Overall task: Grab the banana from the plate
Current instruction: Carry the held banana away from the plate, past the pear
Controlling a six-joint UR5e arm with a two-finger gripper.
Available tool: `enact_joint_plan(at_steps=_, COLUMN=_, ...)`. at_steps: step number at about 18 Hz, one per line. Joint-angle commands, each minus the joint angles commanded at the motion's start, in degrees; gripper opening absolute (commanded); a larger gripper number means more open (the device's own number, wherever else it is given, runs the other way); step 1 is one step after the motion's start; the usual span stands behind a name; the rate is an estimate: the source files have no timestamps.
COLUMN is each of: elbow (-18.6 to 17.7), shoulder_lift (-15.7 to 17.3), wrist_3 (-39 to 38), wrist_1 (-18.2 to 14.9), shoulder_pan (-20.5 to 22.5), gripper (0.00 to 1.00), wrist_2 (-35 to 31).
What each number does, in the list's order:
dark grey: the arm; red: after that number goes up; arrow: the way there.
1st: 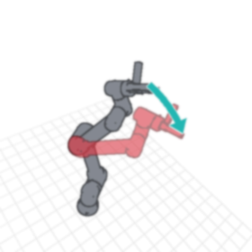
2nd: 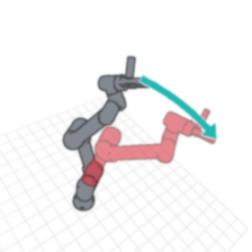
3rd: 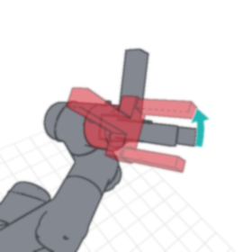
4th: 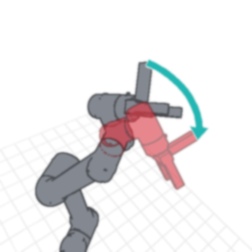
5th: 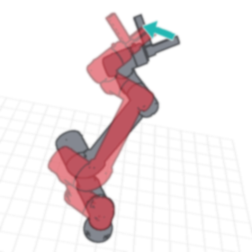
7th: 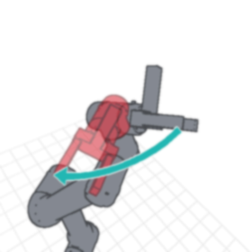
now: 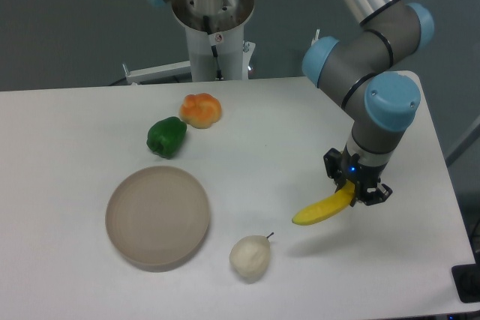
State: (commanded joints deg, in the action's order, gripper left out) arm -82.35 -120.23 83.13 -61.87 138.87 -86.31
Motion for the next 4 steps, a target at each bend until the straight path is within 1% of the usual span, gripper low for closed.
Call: enact_joint_plan(at_steps=4, elbow=-0.35, shoulder_lift=-0.09, wrist_3=0.45, wrist_1=0.09, shoulder_pan=-0.26, gripper=0.0, wrist_2=-0.35)
